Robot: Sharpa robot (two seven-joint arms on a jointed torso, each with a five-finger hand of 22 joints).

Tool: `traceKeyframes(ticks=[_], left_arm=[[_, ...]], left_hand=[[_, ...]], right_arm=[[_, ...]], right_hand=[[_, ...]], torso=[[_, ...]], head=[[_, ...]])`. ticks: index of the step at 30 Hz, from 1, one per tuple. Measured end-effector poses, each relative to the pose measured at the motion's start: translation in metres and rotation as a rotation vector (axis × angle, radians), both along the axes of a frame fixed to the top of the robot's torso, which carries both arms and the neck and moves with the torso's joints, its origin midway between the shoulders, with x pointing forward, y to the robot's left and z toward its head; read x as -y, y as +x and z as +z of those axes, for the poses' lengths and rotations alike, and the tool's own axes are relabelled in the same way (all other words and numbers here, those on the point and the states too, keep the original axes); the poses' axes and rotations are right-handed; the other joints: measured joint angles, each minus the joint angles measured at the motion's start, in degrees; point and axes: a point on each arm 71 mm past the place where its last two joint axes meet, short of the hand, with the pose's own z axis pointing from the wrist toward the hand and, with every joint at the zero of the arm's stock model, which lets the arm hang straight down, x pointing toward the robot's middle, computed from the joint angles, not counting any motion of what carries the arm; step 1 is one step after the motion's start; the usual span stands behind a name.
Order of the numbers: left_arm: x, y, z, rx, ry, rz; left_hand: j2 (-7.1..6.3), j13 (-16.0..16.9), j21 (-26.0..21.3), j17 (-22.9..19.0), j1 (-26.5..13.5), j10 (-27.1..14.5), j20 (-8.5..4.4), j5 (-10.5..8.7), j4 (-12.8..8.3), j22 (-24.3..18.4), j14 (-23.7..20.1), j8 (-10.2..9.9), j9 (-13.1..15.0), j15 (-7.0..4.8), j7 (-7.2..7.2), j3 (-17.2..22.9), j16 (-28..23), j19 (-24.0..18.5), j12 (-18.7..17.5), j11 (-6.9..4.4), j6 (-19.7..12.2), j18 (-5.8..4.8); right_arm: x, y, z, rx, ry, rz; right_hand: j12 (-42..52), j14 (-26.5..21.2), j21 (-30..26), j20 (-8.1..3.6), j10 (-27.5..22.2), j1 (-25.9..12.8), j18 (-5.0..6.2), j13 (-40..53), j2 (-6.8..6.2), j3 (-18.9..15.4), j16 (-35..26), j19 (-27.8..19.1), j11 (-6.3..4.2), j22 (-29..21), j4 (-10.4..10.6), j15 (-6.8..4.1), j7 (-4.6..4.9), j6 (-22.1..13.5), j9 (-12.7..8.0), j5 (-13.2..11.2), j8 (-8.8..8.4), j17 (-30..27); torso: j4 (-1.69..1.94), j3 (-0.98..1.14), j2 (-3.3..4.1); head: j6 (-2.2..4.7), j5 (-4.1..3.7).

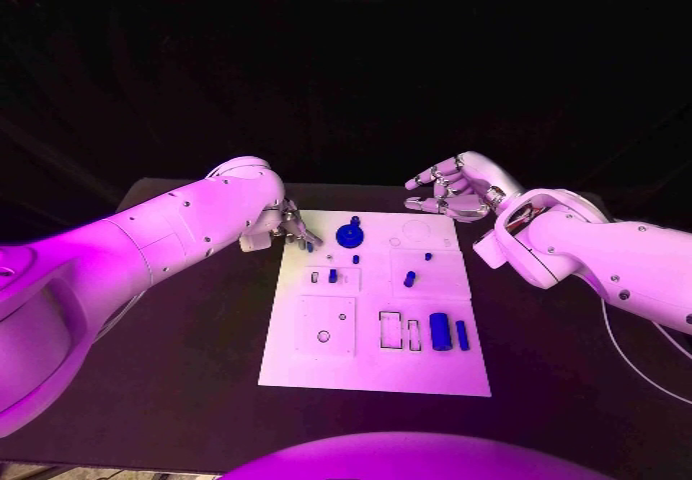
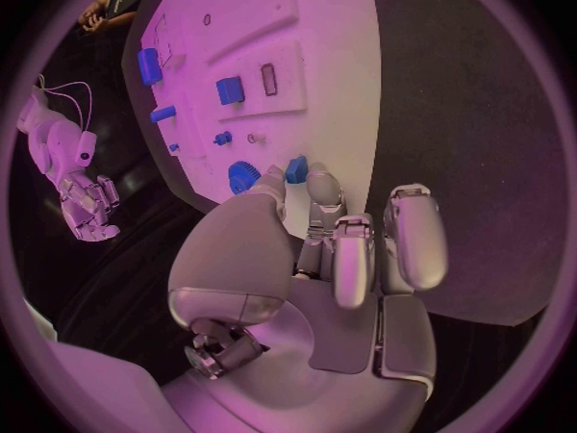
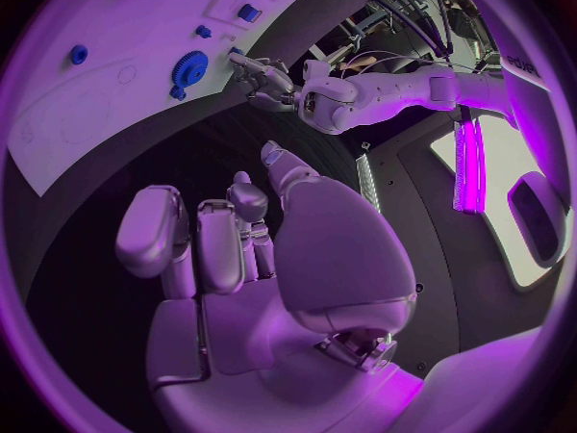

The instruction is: Assemble the parts on the task board

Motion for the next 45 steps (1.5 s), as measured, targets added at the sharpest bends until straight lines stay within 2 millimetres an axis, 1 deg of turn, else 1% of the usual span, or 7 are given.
traceKeyframes(ticks=[3, 16, 19, 26, 30, 36, 45], left_arm=[[-0.0001, 0.0002, 0.0002, 0.004, 0.001, 0.001], [0.0010, 0.0009, 0.0013, 0.024, -0.013, 0.009], [0.0011, 0.0010, 0.0014, 0.026, -0.015, 0.011], [0.0015, 0.0007, 0.0014, 0.023, -0.022, 0.012], [0.0018, 0.0005, 0.0014, 0.020, -0.026, 0.012], [0.0020, 0.0001, 0.0012, 0.015, -0.031, 0.013], [0.0017, -0.0001, 0.0008, 0.010, -0.035, 0.015]], left_hand=[[0.00, 0.2, 0.1, 0.0, 0.0, 0.1, 0.00, 0.00, 0.0, 0.0, 0.0, 0.3, 0.1, 0.00, 0.00, 0.0, 0.0, 0.0, 0.1, -0.12, 0.0, 0.00], [1.73, 0.4, 0.2, 0.0, 1.7, 0.3, -0.22, 0.00, -0.2, 0.0, 0.0, 0.9, 0.6, 0.00, -0.21, 0.2, 0.0, 0.2, 0.4, -0.32, 0.2, 0.00], [2.16, 0.4, 0.2, 0.0, 2.2, 0.3, -0.21, 0.00, -0.6, 0.0, 0.0, 1.2, 0.8, 0.00, -0.21, 0.6, 0.0, 0.2, 0.7, -0.31, 0.2, 0.00], [2.68, 0.6, 0.2, 0.0, 7.6, 0.8, -0.42, 0.23, -3.2, 0.0, 0.0, 2.2, 1.5, -0.43, -0.66, 3.8, 0.0, 0.4, 0.7, -0.76, -0.2, 0.00], [2.57, 0.9, 0.2, 0.0, 8.8, 0.9, -0.42, 0.23, -4.4, 0.0, -0.2, 2.5, 1.8, -0.63, -0.85, 5.2, 0.0, 0.4, 1.1, -0.95, -0.2, 0.00], [2.54, 1.0, 0.2, 0.0, 8.7, 0.9, -0.63, 0.23, -3.9, 0.0, -0.2, 2.9, 2.4, -0.63, -0.86, 5.7, 0.0, 0.6, 1.1, -0.95, -0.2, 0.00], [0.55, 1.0, 0.2, 0.0, 6.8, 1.1, -0.62, 0.23, -2.5, 0.0, -0.2, 3.8, 3.0, -0.63, -1.24, 5.1, 0.0, 0.6, 1.3, -1.14, 0.2, 0.00]], right_arm=[[-0.0002, 0.0003, -0.0002, 0.000, 0.000, 0.000], [-0.0009, 0.0005, -0.0018, -0.006, -0.001, 0.002], [-0.0010, 0.0005, -0.0020, -0.007, -0.001, 0.003], [-0.0012, 0.0005, -0.0023, -0.010, -0.002, 0.005], [-0.0013, 0.0005, -0.0026, -0.013, -0.003, 0.008], [-0.0013, 0.0004, -0.0030, -0.016, -0.004, 0.010], [-0.0015, 0.0005, -0.0032, -0.018, -0.005, 0.011]], right_hand=[[0.0, 0.0, 0.0, 0.00, 0.0, 0.0, 0.00, 0.0, 0.00, 0.0, 0.0, 0.0, 0.00, 0.0, 0.0, 0.00, 0.00, 0.0, 0.0, 0.0, 0.00, 0.0], [0.0, 0.0, 0.0, 0.00, 0.0, 0.0, 0.00, 0.1, 0.00, 0.0, 0.0, 0.0, 0.00, 0.0, 0.0, 0.00, 0.00, 0.0, 0.0, 0.0, 0.00, 0.0], [0.0, 0.0, 0.0, 0.00, 0.0, 0.0, 0.00, 0.1, 0.00, 0.0, 0.0, 0.0, 0.00, 0.0, 0.0, 0.00, 0.00, 0.0, 0.0, 0.0, 0.00, 0.0], [0.0, 0.0, 0.0, 0.00, 0.0, 0.0, 0.00, 0.2, 0.00, 0.0, 0.0, 0.0, 0.00, 0.0, 0.0, 0.00, 0.00, 0.0, 0.0, 0.0, 0.00, 0.0], [0.0, 0.0, 0.0, 0.00, 0.0, 0.0, 0.00, 0.2, 0.00, 0.0, 0.0, 0.0, 0.00, 0.0, 0.0, 0.00, 0.00, 0.0, 0.0, 0.0, 0.00, 0.0], [0.0, 0.0, 0.0, 0.00, 0.0, 0.0, 0.00, 0.2, 0.00, 0.0, 0.0, 0.0, 0.00, 0.0, 0.0, 0.00, 0.00, 0.0, 0.0, 0.0, 0.00, 0.0], [0.0, 0.0, 0.0, 0.00, 0.0, 0.0, 0.00, 0.1, 0.00, 0.0, 0.0, 0.0, 0.00, 0.0, 0.0, 0.00, 0.00, 0.0, 0.0, 0.0, 0.00, 0.0]], torso=[[0.01, 0.00, 0.00], [0.01, 0.00, 0.01], [0.01, -0.01, 0.01], [0.01, 0.02, 0.00], [-0.01, 0.02, 0.00], [-0.02, 0.01, 0.00], [0.00, -0.01, 0.00]], head=[[-0.04, -0.02], [-0.10, 0.10], [-0.10, 0.10], [-0.23, 0.15], [-0.28, 0.17], [-0.32, 0.13], [-0.36, 0.12]])
